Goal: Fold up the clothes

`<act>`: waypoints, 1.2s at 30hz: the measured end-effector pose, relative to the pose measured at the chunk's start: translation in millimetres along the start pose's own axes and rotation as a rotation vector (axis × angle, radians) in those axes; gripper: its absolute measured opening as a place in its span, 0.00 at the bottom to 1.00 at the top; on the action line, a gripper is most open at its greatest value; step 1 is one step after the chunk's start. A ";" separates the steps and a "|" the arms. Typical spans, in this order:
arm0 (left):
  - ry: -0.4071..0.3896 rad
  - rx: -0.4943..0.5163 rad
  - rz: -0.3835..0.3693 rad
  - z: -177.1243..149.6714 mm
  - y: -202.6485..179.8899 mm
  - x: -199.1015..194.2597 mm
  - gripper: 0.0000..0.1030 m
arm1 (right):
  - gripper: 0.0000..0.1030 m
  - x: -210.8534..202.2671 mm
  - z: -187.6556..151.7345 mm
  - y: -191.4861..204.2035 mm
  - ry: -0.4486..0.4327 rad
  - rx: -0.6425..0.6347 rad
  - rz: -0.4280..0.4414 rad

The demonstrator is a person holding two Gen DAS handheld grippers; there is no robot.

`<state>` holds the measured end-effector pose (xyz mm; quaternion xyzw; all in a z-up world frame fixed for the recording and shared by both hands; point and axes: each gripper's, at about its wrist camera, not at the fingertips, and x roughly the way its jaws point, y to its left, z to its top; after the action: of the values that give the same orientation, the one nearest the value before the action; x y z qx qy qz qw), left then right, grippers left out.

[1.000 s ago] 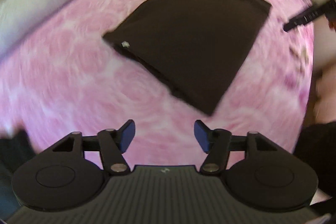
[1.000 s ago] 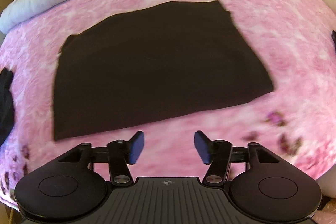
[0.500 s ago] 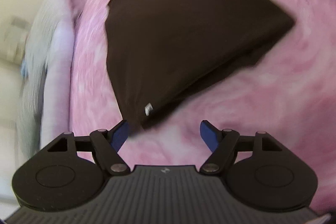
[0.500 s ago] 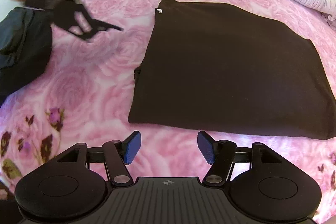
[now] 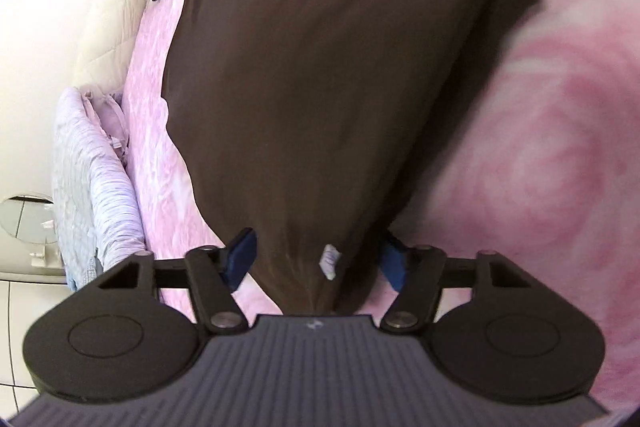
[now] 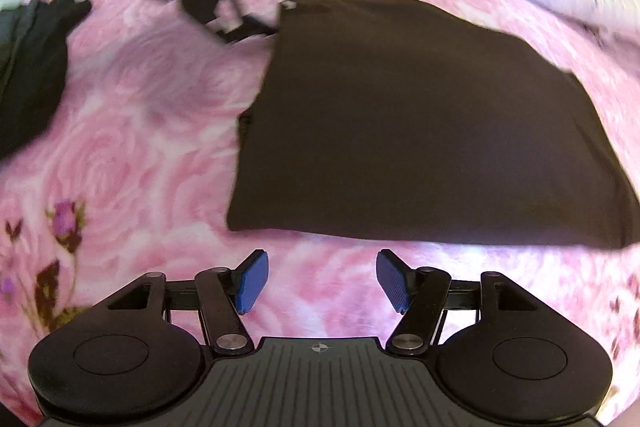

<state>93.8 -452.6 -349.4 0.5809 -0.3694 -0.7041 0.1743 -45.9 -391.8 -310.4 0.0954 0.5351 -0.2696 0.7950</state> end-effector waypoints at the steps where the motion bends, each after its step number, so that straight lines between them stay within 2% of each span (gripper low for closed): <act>1: -0.003 0.002 -0.009 0.5 0.4 1.7 0.43 | 0.62 3.0 0.0 9.0 -0.006 -0.063 -0.022; 2: -0.006 0.003 -0.020 0.4 0.9 2.6 0.31 | 0.62 6.3 -0.5 17.9 -0.017 -0.135 -0.048; 5: -0.009 -0.018 -0.033 2.0 1.4 4.1 0.19 | 0.62 17.2 -5.8 39.9 -0.050 -0.337 -0.102; 9: -0.008 -0.073 -0.038 3.2 2.5 2.2 0.15 | 0.62 30.6 -17.9 61.3 -0.121 -0.579 -0.166; 12: -0.011 -0.090 -0.042 3.2 3.0 1.2 0.14 | 0.62 34.9 -20.3 64.7 -0.180 -0.650 -0.189; 13: -0.012 -0.093 -0.042 3.0 3.8 0.6 0.14 | 0.59 35.5 -19.9 63.2 -0.193 -0.649 -0.186; 14: -0.012 -0.096 -0.041 3.0 4.7 -0.8 0.13 | 0.46 34.8 -18.8 61.2 -0.197 -0.641 -0.176; 15: -0.011 -0.100 -0.040 3.0 5.6 -2.3 0.12 | 0.24 32.8 -17.0 59.0 -0.189 -0.627 -0.159; 16: -0.011 -0.103 -0.039 3.0 6.5 -3.7 0.11 | 0.13 30.9 -15.2 56.9 -0.182 -0.613 -0.142; 17: -0.010 -0.109 -0.037 2.8 7.2 -5.9 0.10 | 0.08 29.0 -13.4 54.8 -0.175 -0.599 -0.124; 21: -0.003 -0.152 -0.033 3.4 11.1 -22.5 0.07 | 0.04 14.4 -2.6 46.0 -0.154 -0.534 -0.060; 25: 0.017 -0.184 -0.042 3.8 15.5 -48.6 0.07 | 0.03 -20.6 8.5 39.8 -0.194 -0.480 0.015; 31: 0.062 -0.165 -0.150 -0.5 12.3 -107.4 0.07 | 0.03 -69.6 19.3 12.1 -0.271 -0.351 0.145; 34: 0.080 -0.130 -0.202 4.8 37.2 -122.7 0.07 | 0.03 -94.1 24.7 -1.8 -0.308 -0.286 0.210; 36: 0.104 -0.106 -0.252 13.0 70.3 -127.2 0.07 | 0.03 -110.4 28.3 -11.0 -0.333 -0.242 0.253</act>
<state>102.2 -409.5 -210.2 0.6484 -0.2464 -0.7078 0.1337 -60.3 -377.4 -197.7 0.0200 0.4087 -0.1138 0.9053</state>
